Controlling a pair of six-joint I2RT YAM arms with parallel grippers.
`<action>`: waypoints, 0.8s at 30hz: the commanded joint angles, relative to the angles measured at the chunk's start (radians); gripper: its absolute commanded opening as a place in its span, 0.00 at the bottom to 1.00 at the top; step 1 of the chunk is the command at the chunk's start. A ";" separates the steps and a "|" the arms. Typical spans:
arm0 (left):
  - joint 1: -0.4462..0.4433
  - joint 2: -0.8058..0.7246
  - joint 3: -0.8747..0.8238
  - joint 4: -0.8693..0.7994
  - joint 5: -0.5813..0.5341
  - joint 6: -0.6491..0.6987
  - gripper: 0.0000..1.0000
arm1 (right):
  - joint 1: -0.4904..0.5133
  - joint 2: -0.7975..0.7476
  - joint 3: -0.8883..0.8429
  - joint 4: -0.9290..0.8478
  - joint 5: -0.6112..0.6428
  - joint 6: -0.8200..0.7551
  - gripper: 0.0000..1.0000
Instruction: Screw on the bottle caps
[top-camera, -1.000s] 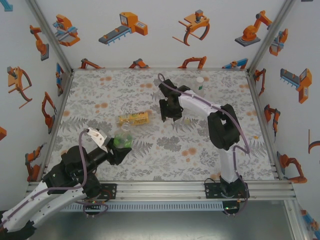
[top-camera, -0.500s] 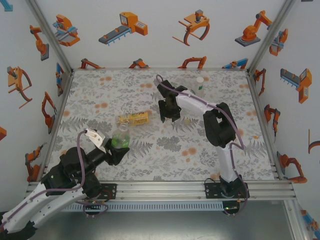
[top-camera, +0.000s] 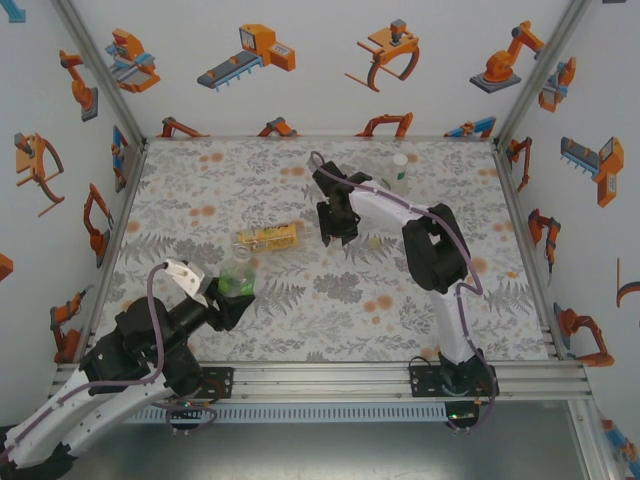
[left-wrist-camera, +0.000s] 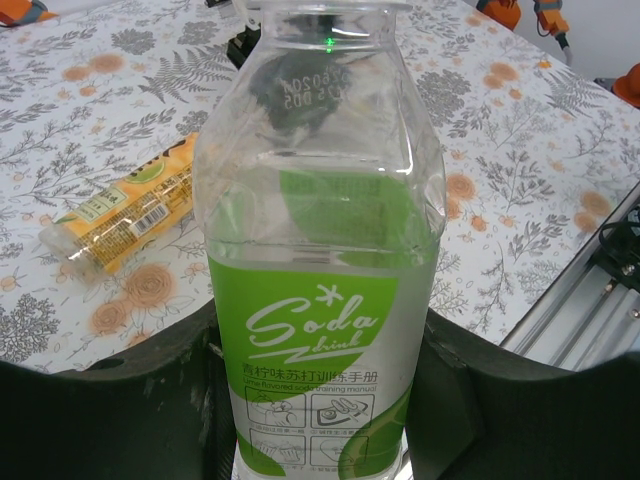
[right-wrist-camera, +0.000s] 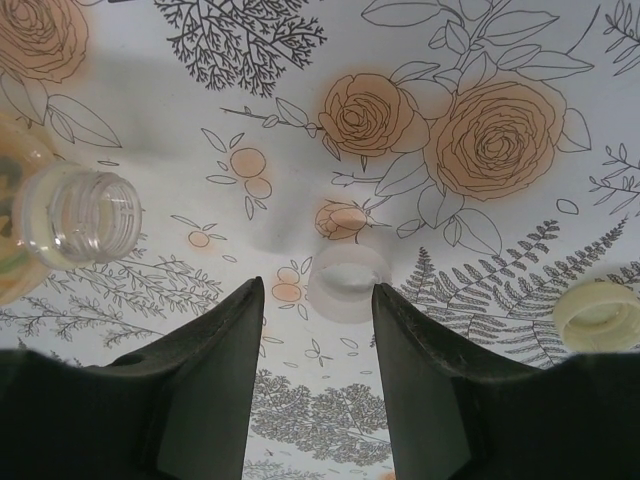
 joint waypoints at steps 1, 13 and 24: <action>0.006 -0.009 0.019 0.005 -0.014 -0.017 0.00 | 0.009 0.013 0.027 -0.021 0.005 0.013 0.46; 0.007 -0.007 0.013 0.012 -0.013 -0.019 0.00 | 0.009 -0.013 0.055 -0.044 0.032 0.003 0.46; 0.007 -0.007 0.010 0.012 -0.011 -0.024 0.00 | 0.009 -0.011 0.044 -0.062 0.063 0.004 0.45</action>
